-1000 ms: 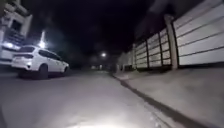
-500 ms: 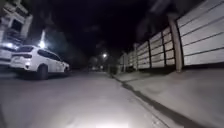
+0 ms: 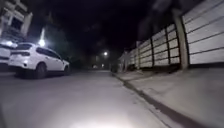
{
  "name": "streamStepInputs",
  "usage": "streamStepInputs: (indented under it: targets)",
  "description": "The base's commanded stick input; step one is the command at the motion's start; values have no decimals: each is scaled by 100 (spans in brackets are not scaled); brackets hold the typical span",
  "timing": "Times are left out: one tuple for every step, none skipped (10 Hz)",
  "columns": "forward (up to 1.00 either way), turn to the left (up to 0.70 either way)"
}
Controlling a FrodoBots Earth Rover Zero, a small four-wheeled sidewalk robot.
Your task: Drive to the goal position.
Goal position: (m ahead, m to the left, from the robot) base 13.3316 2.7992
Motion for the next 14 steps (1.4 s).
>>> streamStepInputs:
  targets:
    - [50, 0]
    - [50, 0]
    - [50, 0]
    - [50, -3]
    - [50, -42]
    - [50, -50]
    - [50, -18]
    - [50, -1]
    - [50, 0]
    - [50, 0]
    - [50, 0]
    - [50, 0]
    - [50, 0]
    - [50, 0]
